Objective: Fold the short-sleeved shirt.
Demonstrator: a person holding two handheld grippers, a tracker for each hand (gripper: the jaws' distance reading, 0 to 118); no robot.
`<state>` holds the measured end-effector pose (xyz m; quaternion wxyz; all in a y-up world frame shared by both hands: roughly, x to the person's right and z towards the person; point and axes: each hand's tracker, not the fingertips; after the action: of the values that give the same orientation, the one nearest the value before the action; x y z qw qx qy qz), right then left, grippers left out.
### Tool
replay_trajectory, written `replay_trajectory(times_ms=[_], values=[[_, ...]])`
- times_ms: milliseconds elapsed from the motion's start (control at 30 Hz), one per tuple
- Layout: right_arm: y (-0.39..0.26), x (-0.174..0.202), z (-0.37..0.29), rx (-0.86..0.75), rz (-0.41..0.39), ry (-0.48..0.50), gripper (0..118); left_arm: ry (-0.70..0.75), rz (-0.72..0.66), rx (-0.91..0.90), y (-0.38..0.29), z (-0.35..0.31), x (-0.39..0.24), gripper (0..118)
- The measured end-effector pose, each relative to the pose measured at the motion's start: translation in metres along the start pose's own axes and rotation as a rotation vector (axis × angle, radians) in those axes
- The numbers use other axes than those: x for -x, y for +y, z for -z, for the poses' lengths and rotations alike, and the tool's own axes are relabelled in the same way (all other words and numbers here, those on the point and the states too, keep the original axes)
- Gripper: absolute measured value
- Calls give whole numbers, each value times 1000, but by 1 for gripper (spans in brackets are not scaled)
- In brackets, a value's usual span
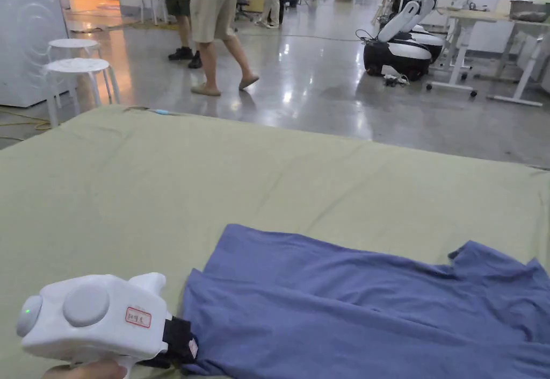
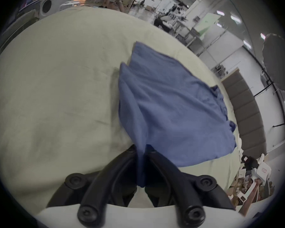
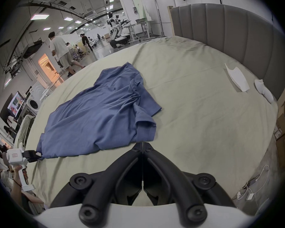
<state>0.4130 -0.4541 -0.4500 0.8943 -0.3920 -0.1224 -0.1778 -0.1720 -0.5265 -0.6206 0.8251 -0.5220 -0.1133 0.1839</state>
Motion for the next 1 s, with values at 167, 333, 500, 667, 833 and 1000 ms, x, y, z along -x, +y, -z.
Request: replay_trajectory(times_ms=[167, 333, 500, 667, 833, 1000], values=[[7, -2, 5, 4, -2, 4, 14, 6, -17, 36, 6, 2, 3, 6], [15, -4, 33, 20, -38, -14, 96, 75, 95, 23, -6, 6, -14, 6], [24, -17, 79, 84, 16, -57, 96, 84, 71, 27, -6, 6, -20, 6], [23, -16, 120, 128, 16, -96, 91, 74, 59, -2, -14, 3, -21, 6], [26, 0, 103, 80, -174, -9, 5, 91, 67, -49, -17, -5, -32, 6], [37, 1, 94, 112, -74, 13, 5, 78, 66, -60, -11, -21, -34, 6]])
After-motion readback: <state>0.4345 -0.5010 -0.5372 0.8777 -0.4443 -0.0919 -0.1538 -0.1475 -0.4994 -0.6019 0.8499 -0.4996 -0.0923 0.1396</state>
